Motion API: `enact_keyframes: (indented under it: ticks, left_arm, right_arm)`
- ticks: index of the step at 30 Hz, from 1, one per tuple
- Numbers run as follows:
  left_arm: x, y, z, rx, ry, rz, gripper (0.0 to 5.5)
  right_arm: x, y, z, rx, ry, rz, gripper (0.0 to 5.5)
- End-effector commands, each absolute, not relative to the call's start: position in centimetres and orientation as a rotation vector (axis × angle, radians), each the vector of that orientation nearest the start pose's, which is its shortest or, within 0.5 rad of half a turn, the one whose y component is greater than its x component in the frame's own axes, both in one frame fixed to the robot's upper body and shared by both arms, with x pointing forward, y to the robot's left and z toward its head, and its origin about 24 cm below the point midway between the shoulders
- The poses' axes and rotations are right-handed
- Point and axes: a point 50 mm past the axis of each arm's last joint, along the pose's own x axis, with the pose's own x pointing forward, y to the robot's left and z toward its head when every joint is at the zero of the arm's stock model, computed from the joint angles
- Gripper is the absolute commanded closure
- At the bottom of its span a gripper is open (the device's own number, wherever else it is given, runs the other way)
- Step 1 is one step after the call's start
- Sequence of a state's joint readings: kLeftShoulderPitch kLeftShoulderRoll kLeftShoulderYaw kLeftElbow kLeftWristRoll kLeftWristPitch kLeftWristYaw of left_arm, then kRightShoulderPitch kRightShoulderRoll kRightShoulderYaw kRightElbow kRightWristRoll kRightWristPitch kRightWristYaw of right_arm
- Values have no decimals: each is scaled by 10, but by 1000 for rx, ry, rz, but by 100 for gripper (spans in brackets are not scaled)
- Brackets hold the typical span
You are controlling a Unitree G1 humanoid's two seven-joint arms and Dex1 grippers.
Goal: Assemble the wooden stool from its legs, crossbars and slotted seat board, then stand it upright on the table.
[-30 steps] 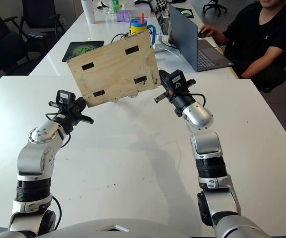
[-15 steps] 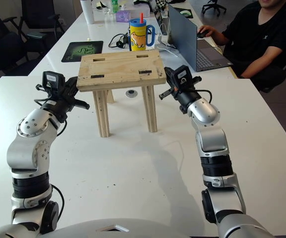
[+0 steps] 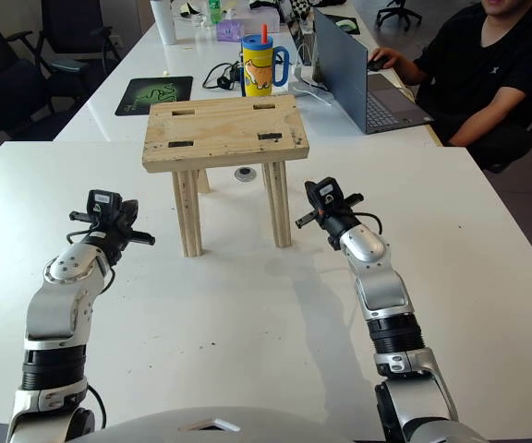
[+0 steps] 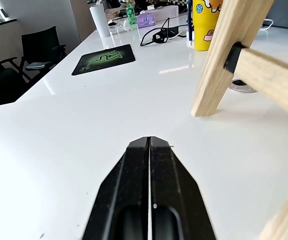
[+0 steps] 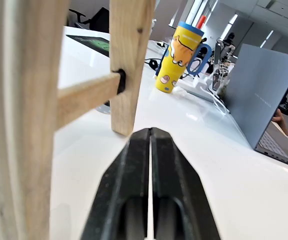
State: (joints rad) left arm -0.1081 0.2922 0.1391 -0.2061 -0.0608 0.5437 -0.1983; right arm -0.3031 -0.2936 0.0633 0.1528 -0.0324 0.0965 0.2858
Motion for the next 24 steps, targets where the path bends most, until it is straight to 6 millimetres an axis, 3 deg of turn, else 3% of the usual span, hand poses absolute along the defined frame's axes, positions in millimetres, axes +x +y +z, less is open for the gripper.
enact_keyframes:
  ticks: [1, 8, 24]
  left_arm:
    - [252, 205, 60, 102, 211, -86, 550]
    - [234, 200, 45, 39, 162, -70, 550]
    - [225, 191, 47, 11, 77, -49, 550]
  right_arm:
    - [292, -179, 49, -295, 45, 244, 547]
    - [269, -183, 33, -244, 15, 146, 547]
    - [267, -181, 36, -235, -10, 162, 547]
